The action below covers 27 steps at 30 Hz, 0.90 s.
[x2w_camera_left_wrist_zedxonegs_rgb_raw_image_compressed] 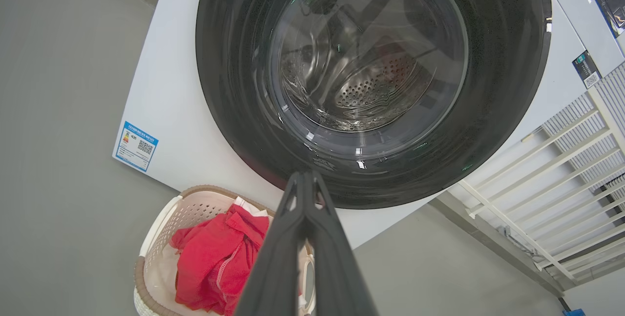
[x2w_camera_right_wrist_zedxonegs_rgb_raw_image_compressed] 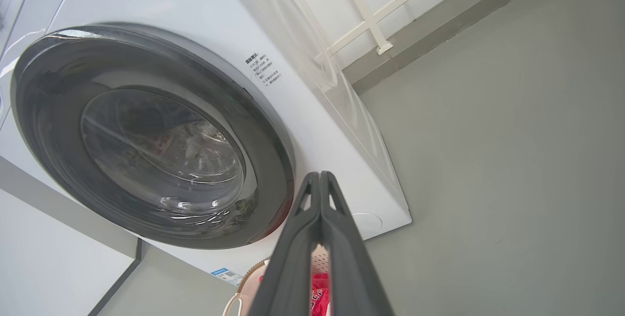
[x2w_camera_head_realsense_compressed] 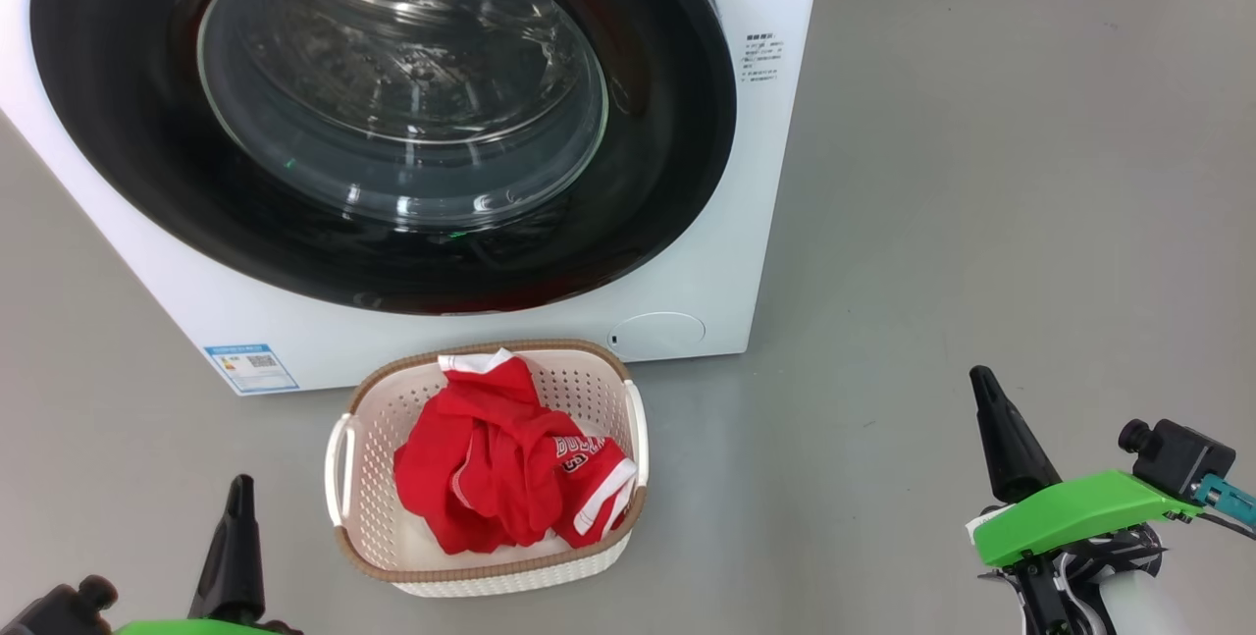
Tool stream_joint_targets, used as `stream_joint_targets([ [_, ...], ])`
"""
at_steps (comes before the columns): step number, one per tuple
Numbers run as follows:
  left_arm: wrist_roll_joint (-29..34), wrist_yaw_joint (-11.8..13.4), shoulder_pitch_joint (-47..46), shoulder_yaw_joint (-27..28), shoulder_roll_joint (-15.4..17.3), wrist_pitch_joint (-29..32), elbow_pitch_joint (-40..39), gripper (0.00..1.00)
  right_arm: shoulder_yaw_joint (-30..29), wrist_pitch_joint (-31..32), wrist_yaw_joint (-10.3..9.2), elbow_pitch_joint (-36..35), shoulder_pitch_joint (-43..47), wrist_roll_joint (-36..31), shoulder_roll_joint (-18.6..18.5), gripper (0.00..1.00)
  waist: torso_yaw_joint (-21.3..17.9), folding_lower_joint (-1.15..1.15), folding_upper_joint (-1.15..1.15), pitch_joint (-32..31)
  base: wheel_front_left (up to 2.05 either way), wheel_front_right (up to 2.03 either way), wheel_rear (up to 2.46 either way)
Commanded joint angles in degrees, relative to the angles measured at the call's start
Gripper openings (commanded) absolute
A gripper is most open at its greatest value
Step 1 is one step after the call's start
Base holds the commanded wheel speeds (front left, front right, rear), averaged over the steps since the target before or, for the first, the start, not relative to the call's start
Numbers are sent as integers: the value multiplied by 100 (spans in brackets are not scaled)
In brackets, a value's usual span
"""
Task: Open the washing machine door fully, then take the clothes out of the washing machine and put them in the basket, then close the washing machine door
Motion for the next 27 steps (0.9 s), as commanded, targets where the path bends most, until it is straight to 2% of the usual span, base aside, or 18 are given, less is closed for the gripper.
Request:
stream_joint_targets([
  [1,-170,-54,-229,138,55,39,-87,0,-28,48,-5,-185,-58,189,-9,0,4,-1,0,-7,0,0,0],
  [27,-1470,-91,-336,391,-87,471,79,0,-257,489,-9,-320,131,1724,103,0,55,-1,0,-98,0,0,0],
])
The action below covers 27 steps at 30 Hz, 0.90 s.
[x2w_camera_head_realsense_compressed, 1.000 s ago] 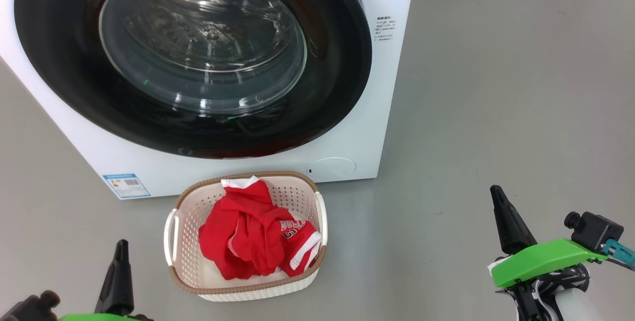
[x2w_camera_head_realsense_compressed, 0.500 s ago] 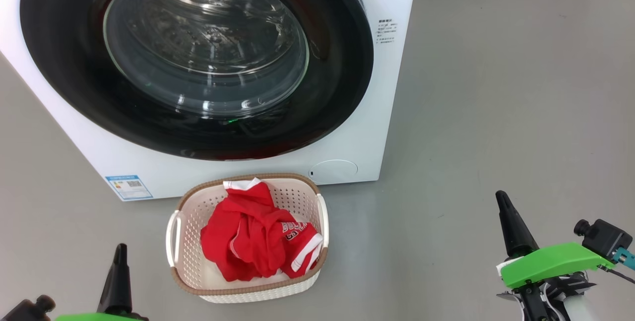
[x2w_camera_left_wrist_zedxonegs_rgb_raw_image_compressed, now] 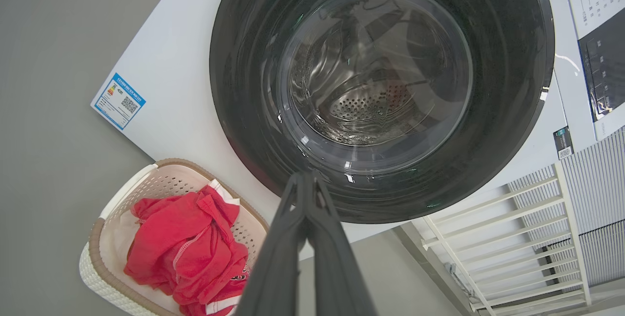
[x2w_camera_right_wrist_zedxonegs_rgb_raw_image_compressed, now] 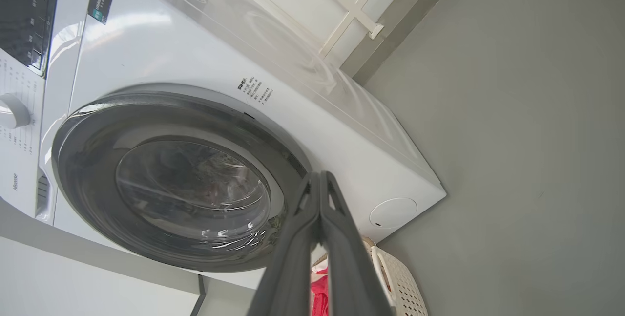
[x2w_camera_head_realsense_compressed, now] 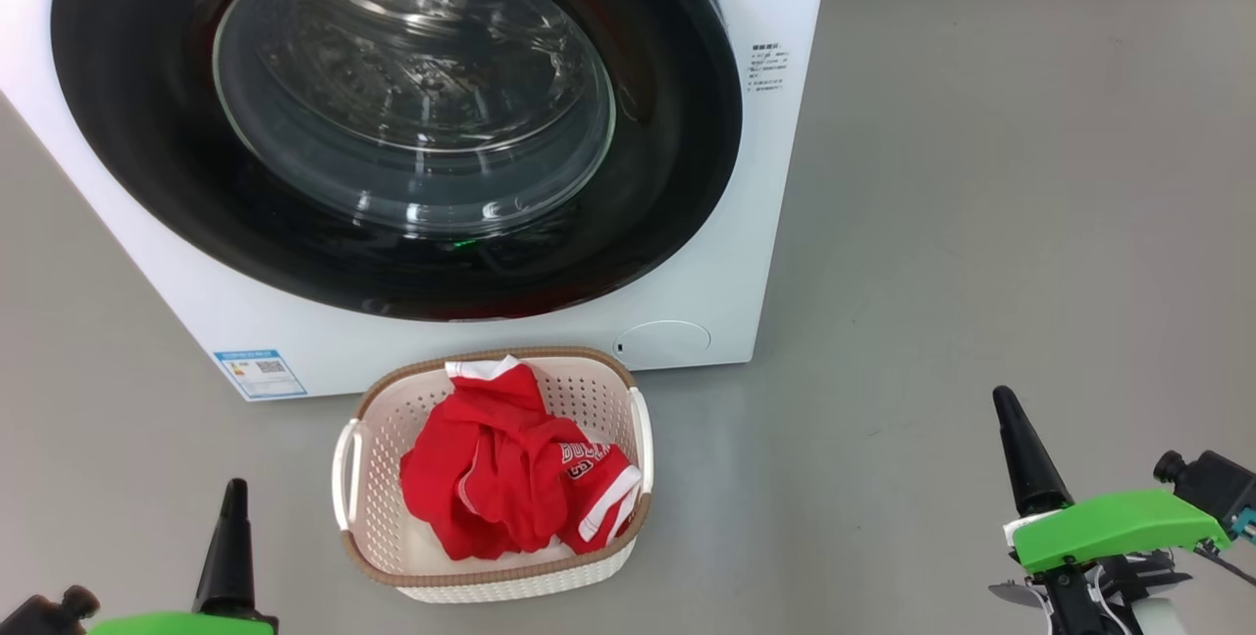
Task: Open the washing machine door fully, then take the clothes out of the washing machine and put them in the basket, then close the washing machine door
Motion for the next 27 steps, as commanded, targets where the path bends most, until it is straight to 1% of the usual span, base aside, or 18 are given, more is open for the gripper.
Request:
stream_joint_targets([
  [1,-161,-79,-226,164,63,49,-87,0,31,49,-8,-179,-58,217,7,0,4,0,0,-7,0,0,0],
  [27,-1458,-115,-334,421,-82,484,79,0,-198,491,-11,-313,130,1752,119,0,55,-1,0,-98,0,0,0],
])
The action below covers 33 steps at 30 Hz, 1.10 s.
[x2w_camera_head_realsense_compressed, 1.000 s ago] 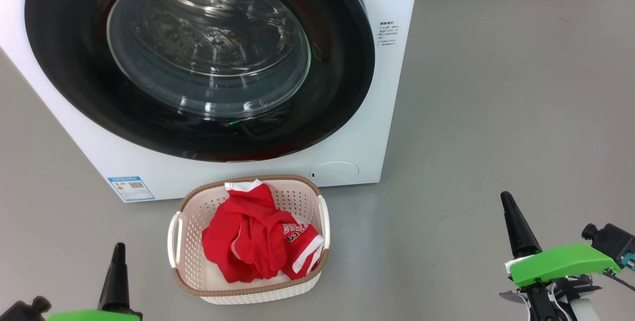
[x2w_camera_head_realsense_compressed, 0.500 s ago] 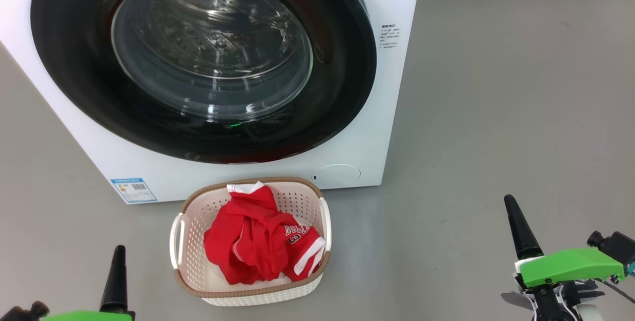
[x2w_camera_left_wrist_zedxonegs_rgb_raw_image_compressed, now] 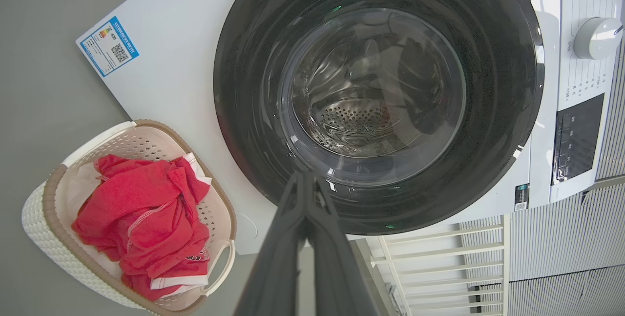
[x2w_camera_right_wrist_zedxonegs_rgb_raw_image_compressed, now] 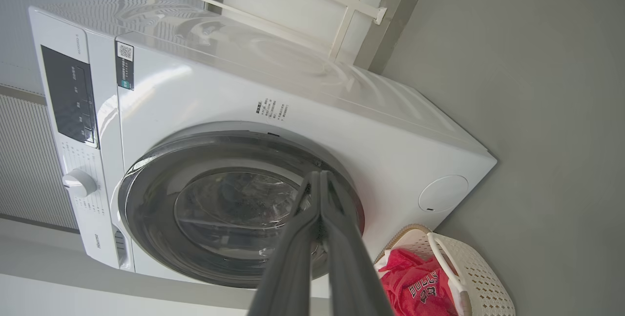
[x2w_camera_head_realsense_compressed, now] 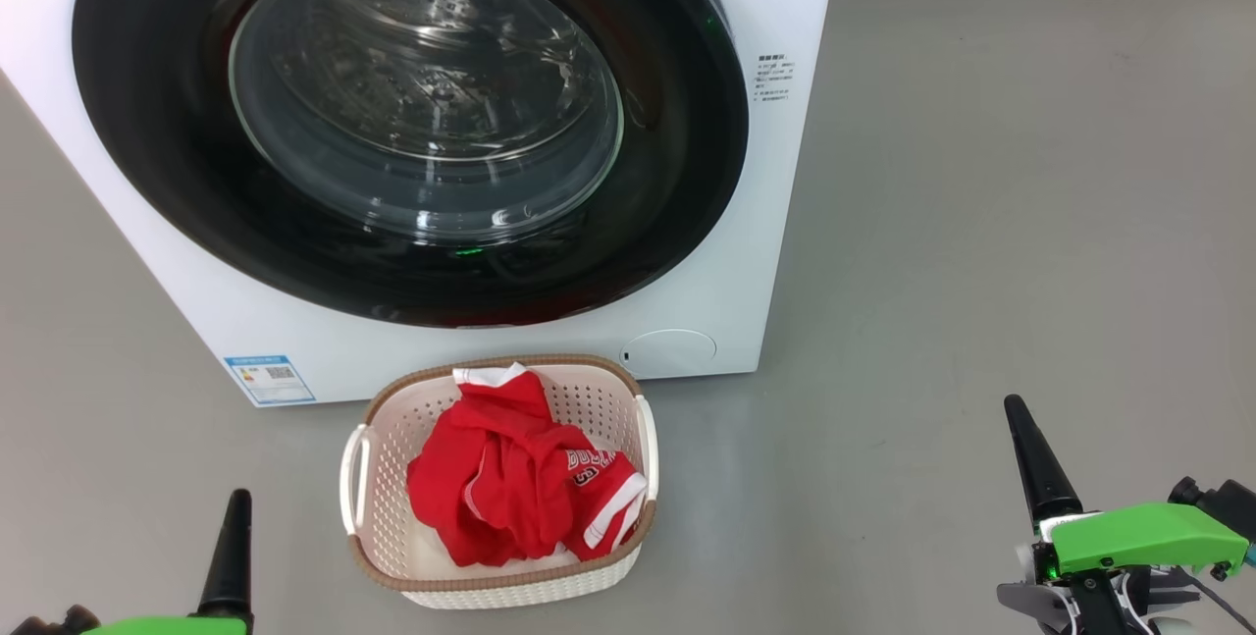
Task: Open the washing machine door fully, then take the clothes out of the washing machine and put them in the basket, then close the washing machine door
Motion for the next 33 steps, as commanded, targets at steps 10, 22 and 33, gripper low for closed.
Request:
stream_joint_targets([
  [10,-575,-86,-324,284,21,203,-37,0,-32,207,-5,-238,59,693,28,0,21,0,0,-37,0,0,0],
  [22,-1122,-101,-369,393,-41,388,33,0,-128,393,-7,-295,139,1342,76,0,42,0,0,-75,0,0,0],
  [33,-1434,-110,-396,457,-77,495,73,0,-182,499,-8,-327,185,1714,103,0,54,0,0,-97,0,0,0],
])
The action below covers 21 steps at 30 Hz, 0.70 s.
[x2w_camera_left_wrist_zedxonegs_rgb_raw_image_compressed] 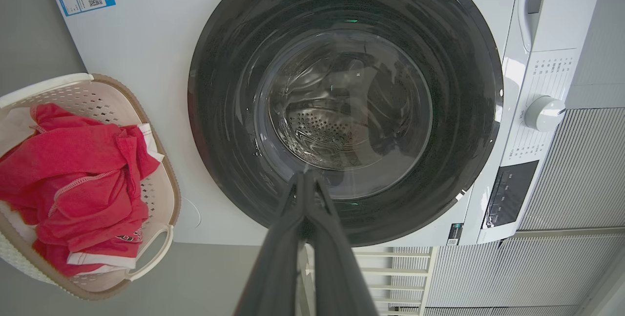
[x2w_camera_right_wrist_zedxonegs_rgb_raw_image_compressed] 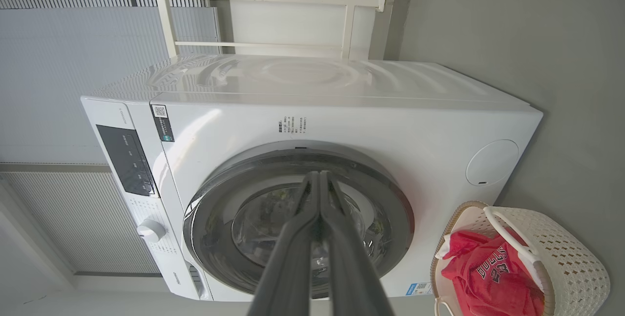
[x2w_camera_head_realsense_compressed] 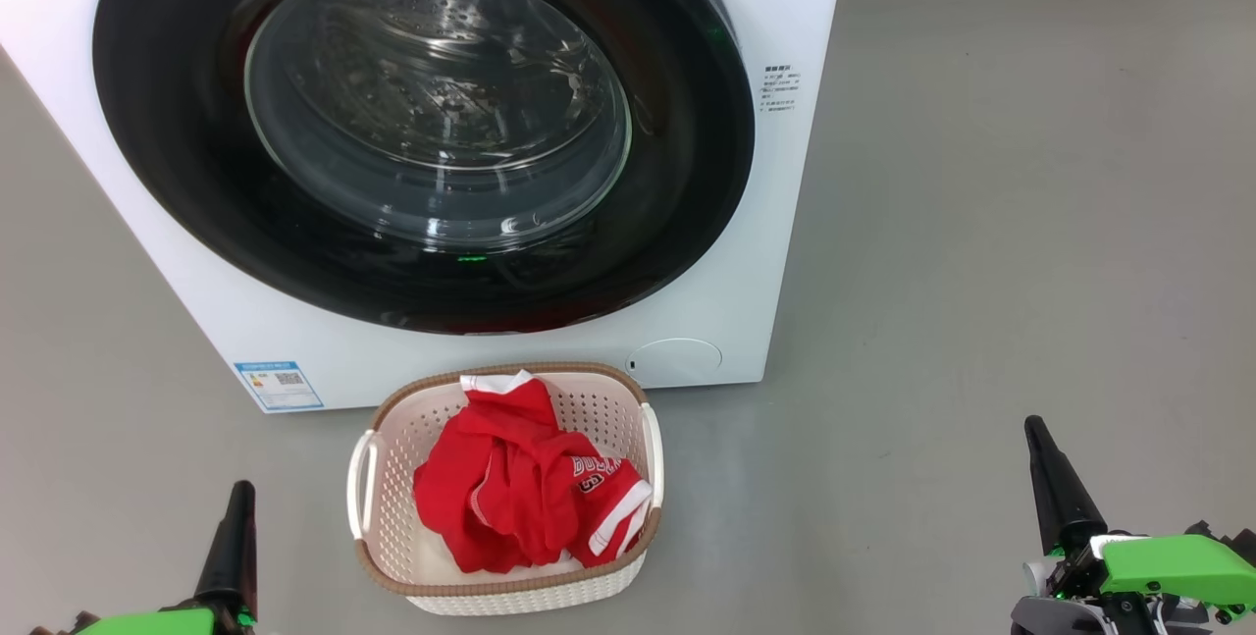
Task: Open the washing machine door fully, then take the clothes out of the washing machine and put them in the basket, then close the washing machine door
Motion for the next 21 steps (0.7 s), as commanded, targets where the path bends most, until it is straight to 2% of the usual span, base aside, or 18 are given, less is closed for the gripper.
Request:
stream_joint_targets([
  [1,-22,-62,-228,202,87,24,-113,0,126,47,-5,-178,-69,59,-10,0,0,0,0,0,0,0,0],
  [21,-18,-62,-228,207,83,28,-113,0,127,46,-5,-178,-68,60,-10,0,0,0,0,0,0,0,0],
])
